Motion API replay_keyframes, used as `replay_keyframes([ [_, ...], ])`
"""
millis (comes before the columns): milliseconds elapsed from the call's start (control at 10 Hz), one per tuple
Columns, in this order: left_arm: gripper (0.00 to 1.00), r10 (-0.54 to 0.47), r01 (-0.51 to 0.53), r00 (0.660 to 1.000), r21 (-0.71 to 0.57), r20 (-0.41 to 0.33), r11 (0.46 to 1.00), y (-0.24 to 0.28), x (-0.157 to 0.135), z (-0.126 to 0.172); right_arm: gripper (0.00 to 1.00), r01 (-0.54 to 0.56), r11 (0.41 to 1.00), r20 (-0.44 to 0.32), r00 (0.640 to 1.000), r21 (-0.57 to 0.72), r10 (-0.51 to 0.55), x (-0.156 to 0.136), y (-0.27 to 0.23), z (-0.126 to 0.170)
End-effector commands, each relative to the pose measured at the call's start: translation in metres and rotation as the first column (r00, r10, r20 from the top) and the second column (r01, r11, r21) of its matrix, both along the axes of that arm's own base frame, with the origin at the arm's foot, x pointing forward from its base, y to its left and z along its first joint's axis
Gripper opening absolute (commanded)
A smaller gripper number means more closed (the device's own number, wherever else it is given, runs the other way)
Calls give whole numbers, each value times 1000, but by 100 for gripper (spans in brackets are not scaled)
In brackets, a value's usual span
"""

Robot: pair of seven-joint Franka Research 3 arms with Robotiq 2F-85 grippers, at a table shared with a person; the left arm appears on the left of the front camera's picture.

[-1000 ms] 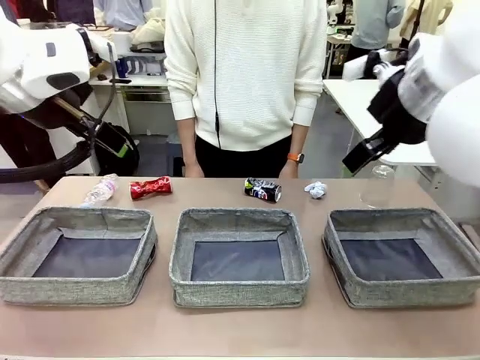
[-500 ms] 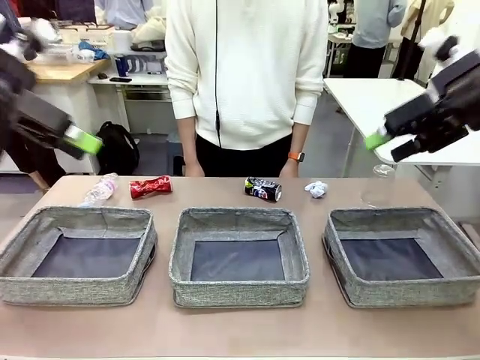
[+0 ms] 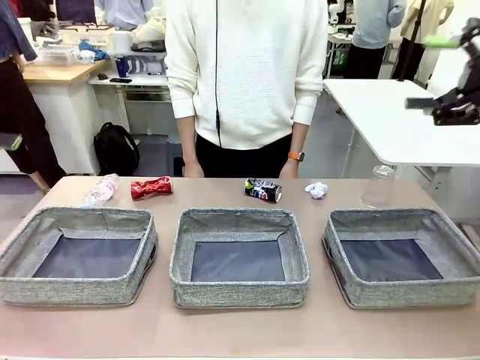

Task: Sort the waste into the appropriate baskets.
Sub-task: Pick up the waste item pointed out by the person.

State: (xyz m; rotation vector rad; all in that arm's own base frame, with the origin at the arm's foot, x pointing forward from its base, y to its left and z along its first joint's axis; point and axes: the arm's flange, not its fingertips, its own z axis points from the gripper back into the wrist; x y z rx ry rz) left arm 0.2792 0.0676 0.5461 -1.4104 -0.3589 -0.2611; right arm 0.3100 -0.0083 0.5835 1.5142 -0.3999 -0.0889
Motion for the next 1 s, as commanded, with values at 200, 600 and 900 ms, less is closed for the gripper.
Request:
replay_keyframes([
  [200,100,102,-97,994,117,-31,988,14,-31,-15,100,81,996,-74,994,29,-79,-29,-6,-87],
  [600,100,112,-107,992,66,-65,992,22,-21,-18,100,79,993,-109,992,85,-69,23,-37,-38],
  [900,100,112,-107,992,66,-65,992,22,-21,-18,100,79,993,-109,992,85,-69,23,-37,-38],
])
